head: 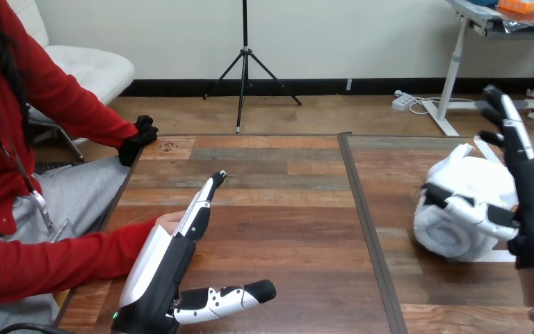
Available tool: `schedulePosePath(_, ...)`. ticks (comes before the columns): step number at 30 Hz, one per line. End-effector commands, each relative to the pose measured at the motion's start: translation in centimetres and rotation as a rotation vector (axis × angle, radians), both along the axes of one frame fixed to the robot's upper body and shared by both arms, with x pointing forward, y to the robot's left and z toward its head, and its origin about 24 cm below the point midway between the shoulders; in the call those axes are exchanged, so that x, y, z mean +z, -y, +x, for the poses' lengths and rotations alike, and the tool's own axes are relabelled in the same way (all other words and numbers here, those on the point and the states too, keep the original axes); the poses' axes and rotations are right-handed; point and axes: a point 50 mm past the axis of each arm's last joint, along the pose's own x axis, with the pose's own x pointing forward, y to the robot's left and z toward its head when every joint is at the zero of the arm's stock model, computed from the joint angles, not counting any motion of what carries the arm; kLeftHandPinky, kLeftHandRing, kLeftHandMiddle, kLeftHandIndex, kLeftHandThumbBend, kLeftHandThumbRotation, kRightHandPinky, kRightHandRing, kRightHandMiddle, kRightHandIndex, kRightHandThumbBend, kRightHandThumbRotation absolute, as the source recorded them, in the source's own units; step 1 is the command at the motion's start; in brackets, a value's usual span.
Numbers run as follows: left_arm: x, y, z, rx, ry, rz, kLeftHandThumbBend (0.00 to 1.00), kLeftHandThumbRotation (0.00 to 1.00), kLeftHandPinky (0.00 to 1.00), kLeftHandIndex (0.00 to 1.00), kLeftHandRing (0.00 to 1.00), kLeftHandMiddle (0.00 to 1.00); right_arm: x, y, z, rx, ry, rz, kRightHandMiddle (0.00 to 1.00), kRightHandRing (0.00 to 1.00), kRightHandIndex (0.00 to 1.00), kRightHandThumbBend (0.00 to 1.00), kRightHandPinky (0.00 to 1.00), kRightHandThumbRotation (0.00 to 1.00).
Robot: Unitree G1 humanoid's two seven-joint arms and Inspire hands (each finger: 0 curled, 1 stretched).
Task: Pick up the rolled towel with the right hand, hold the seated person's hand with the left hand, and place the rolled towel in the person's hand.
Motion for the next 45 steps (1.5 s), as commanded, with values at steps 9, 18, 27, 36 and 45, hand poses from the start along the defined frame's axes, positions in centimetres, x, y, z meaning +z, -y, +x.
schedulePosePath(9, 1.6, 0.2, 1.4, -0.016, 0.082, -0.019, 1.00, 0.61, 0.96, 1.00, 0.99, 1.00, 3.1, 0.0, 2.8, -0.072, 0.079, 0.053, 0.98, 0.95, 0.96, 1.00, 0.87, 0.60)
schedulePosePath(18, 1.6, 0.4, 1.4, -0.011, 0.083, -0.003, 1.00, 0.61, 0.96, 1.00, 0.99, 1.00, 3.6, 0.3, 3.7, -0.098, 0.045, 0.067, 0.98, 0.95, 0.99, 1.00, 0.87, 0.62)
schedulePosePath(27, 1.6, 0.4, 1.4, -0.015, 0.084, -0.005, 1.00, 0.61, 0.97, 1.00, 1.00, 1.00, 4.0, 0.9, 4.4, -0.130, 0.008, 0.043, 0.98, 0.95, 1.00, 1.00, 0.85, 0.63)
schedulePosePath(36, 1.5, 0.3, 1.4, -0.010, 0.084, -0.005, 1.00, 0.61, 0.97, 1.00, 1.00, 1.00, 4.2, 1.5, 5.0, -0.158, -0.030, 0.013, 0.97, 0.93, 0.99, 1.00, 0.83, 0.65)
schedulePosePath(45, 1.5, 0.3, 1.3, -0.006, 0.077, -0.007, 1.00, 0.62, 0.96, 1.00, 1.00, 1.00, 4.3, 1.9, 5.3, -0.172, -0.065, -0.004, 0.96, 0.93, 0.99, 1.00, 0.82, 0.64)
